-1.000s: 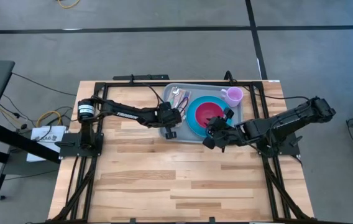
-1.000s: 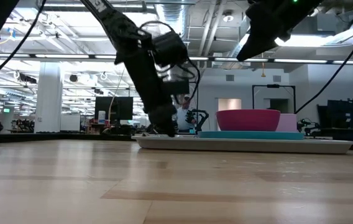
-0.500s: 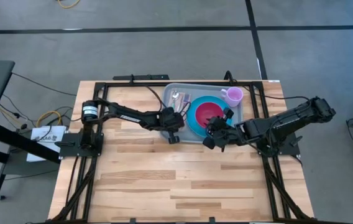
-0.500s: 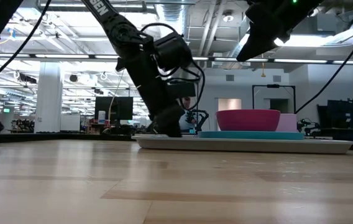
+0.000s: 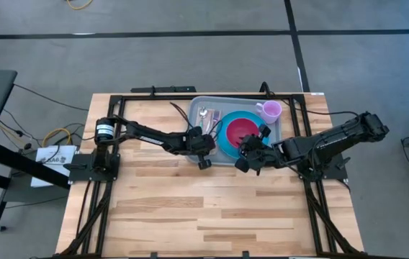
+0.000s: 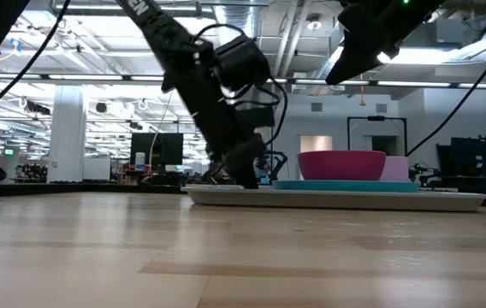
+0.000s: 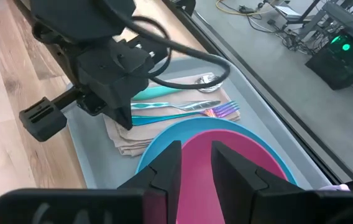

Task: Set up tray
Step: Adjust the brown napkin on the gray serving tray, then return to Home Position

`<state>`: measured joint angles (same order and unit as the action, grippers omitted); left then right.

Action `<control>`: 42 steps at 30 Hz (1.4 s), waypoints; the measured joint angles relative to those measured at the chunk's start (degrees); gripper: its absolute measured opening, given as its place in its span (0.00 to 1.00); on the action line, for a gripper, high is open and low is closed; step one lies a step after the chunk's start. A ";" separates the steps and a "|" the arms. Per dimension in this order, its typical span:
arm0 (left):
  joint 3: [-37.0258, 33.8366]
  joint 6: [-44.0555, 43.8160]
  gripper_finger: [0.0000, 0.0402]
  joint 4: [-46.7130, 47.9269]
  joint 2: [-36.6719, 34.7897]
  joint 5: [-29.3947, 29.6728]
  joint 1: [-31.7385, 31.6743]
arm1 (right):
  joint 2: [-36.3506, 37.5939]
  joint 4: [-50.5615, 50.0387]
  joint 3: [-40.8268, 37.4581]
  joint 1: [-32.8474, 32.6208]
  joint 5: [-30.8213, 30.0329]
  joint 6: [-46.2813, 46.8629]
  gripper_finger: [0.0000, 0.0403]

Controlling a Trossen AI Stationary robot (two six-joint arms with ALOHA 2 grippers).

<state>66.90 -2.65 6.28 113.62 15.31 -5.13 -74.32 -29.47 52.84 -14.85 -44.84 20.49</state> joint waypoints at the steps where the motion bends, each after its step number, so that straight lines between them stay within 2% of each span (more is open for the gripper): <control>1: 1.10 -0.01 0.00 1.34 0.02 0.00 0.04 | 0.00 -0.02 0.00 0.00 0.00 0.02 0.20; 5: 7.39 -0.64 0.00 9.64 -1.67 0.00 -0.20 | 0.00 0.02 0.00 0.00 -0.04 0.02 0.20; 9: 12.60 3.00 0.00 19.54 -7.10 2.42 -1.52 | 0.17 -0.85 -0.01 -0.29 -0.07 -0.80 0.20; 13: 13.94 5.09 0.00 27.96 -15.90 5.90 -3.23 | 1.52 -1.88 -0.02 -1.33 -0.03 -2.96 0.20; 18: 13.06 0.50 0.00 39.72 -28.56 7.48 -4.81 | 4.15 -9.17 0.00 -3.93 -0.07 -4.46 0.20; 21: 9.81 0.09 0.00 44.52 -36.88 12.09 -4.94 | 5.13 -12.47 0.00 -5.28 -0.02 -4.46 0.20; 25: 3.65 -0.62 0.00 48.35 -48.11 17.54 -4.96 | 4.76 -12.06 0.02 -6.06 -0.07 -4.58 0.20; 27: -0.10 -2.20 0.00 49.15 -53.66 19.12 -4.96 | 3.95 -11.95 0.02 -6.03 -0.74 -8.40 0.20; 31: -8.26 -7.38 0.00 49.88 -64.39 20.02 -4.94 | 3.74 -4.52 0.00 -4.08 -1.60 -14.05 0.20; 34: -14.51 -11.58 0.00 48.93 -71.93 20.09 -4.96 | 4.12 1.37 0.41 -1.66 -0.96 -11.23 0.20; 37: -20.79 -15.73 0.00 46.74 -79.90 18.37 -4.95 | 6.24 -2.74 3.25 0.56 4.49 -3.72 0.20; 40: -27.41 -18.14 0.00 38.55 -88.49 13.16 -4.81 | 10.05 -8.58 4.09 0.95 8.68 3.61 0.20; 42: -32.87 -15.48 0.00 29.95 -93.75 8.05 -4.81 | 13.01 -11.50 3.26 -0.16 8.77 5.49 0.20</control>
<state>34.03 -18.13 36.23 19.87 23.36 -9.93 -61.31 -40.97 56.10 -15.01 -36.07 25.99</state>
